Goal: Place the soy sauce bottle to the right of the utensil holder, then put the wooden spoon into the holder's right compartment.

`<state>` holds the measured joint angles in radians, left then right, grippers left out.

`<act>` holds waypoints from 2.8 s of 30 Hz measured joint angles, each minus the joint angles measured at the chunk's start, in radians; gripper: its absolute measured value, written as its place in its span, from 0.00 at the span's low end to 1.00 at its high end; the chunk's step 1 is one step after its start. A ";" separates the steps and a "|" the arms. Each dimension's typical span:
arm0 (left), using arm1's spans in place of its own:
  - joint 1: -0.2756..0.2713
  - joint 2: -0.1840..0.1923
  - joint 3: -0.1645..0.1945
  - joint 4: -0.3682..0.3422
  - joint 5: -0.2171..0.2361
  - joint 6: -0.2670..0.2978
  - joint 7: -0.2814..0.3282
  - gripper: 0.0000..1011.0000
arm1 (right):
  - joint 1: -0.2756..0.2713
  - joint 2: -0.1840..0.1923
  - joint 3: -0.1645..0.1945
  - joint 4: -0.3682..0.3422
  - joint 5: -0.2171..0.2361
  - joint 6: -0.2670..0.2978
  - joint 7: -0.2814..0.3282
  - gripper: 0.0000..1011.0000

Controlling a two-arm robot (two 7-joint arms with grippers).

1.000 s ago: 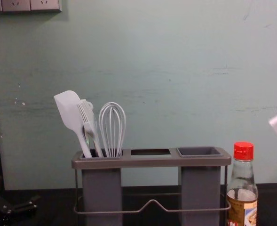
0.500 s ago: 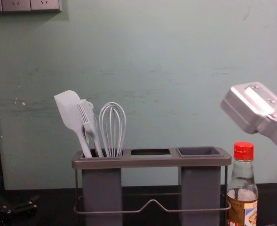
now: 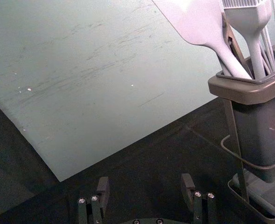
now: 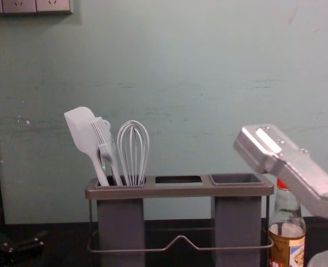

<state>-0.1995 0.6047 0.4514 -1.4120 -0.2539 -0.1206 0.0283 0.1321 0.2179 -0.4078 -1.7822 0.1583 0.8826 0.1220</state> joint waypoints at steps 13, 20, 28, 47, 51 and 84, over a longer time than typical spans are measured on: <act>0.000 0.000 0.000 0.000 0.000 0.000 0.000 0.99 | 0.037 -0.045 -0.022 0.079 -0.028 -0.006 0.028 0.99; 0.000 0.000 0.000 0.000 0.000 0.000 0.000 0.99 | 0.050 -0.058 -0.031 0.106 -0.050 -0.009 0.035 0.99; 0.000 0.000 0.000 0.000 0.000 0.000 0.000 0.99 | 0.052 -0.068 -0.032 0.119 -0.073 -0.012 0.042 0.99; 0.000 0.000 0.000 0.000 0.000 0.000 0.000 0.99 | 0.039 -0.081 -0.016 0.124 -0.112 -0.019 0.062 0.99; 0.000 0.000 0.000 0.000 0.000 0.000 0.000 0.99 | 0.038 -0.084 -0.012 0.128 -0.120 -0.022 0.067 0.99; 0.000 0.000 0.000 0.000 0.000 0.000 0.000 0.99 | -0.007 -0.072 0.034 0.003 -0.167 -0.020 0.141 0.83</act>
<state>-0.1996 0.6047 0.4514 -1.4120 -0.2539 -0.1206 0.0283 0.1251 0.1462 -0.3733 -1.7791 -0.0090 0.8626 0.2633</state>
